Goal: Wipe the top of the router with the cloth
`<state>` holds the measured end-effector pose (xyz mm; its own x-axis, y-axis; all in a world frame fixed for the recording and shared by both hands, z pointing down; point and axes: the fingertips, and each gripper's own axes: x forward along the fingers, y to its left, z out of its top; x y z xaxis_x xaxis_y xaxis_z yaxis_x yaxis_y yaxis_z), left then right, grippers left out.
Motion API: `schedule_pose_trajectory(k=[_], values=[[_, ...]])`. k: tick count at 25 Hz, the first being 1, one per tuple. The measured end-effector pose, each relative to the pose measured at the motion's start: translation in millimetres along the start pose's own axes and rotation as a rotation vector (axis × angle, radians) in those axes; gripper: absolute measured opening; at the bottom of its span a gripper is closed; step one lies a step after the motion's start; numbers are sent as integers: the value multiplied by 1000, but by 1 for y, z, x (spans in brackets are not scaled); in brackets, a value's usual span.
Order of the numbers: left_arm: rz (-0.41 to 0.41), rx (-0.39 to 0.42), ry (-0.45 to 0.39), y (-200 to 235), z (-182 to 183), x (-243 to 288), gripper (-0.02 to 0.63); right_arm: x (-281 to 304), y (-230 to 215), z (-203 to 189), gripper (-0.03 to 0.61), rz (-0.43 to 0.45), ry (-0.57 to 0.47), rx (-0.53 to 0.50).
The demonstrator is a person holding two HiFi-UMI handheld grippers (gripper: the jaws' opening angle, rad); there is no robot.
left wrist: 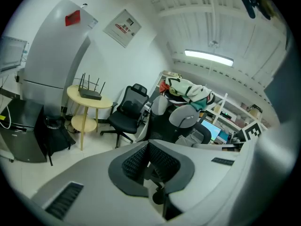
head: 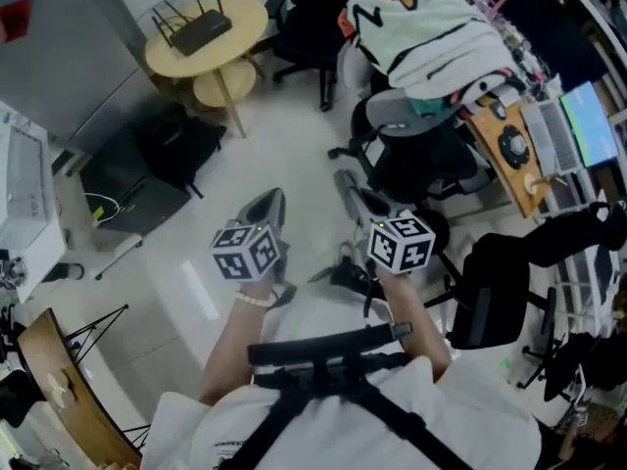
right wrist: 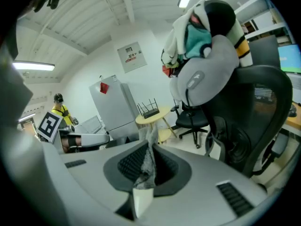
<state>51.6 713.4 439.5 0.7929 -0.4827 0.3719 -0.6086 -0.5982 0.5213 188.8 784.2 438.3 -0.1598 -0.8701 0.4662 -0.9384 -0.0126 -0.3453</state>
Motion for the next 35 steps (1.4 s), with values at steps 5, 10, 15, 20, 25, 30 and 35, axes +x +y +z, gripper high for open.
schedule_pose_trajectory(k=[5,10,15,20,25,30,35], values=[[36,-13,-27,34,9,-30,-3,22,38,-1,37,40,11,-27],[78,-33,-48,69,13,-63,-3,43,83,-11,37,85,36,-53],[115,-69,-68,102,15,-83,-3,69,111,-18,37,124,68,-73],[148,-96,-73,134,26,-72,-3,109,118,-12,37,158,94,-80],[197,-101,-74,166,47,-44,-3,165,109,6,37,200,113,-66],[232,-93,-72,196,89,0,-3,230,98,45,37,247,121,-61],[267,-91,-82,219,139,53,-3,288,75,92,37,278,122,-54]])
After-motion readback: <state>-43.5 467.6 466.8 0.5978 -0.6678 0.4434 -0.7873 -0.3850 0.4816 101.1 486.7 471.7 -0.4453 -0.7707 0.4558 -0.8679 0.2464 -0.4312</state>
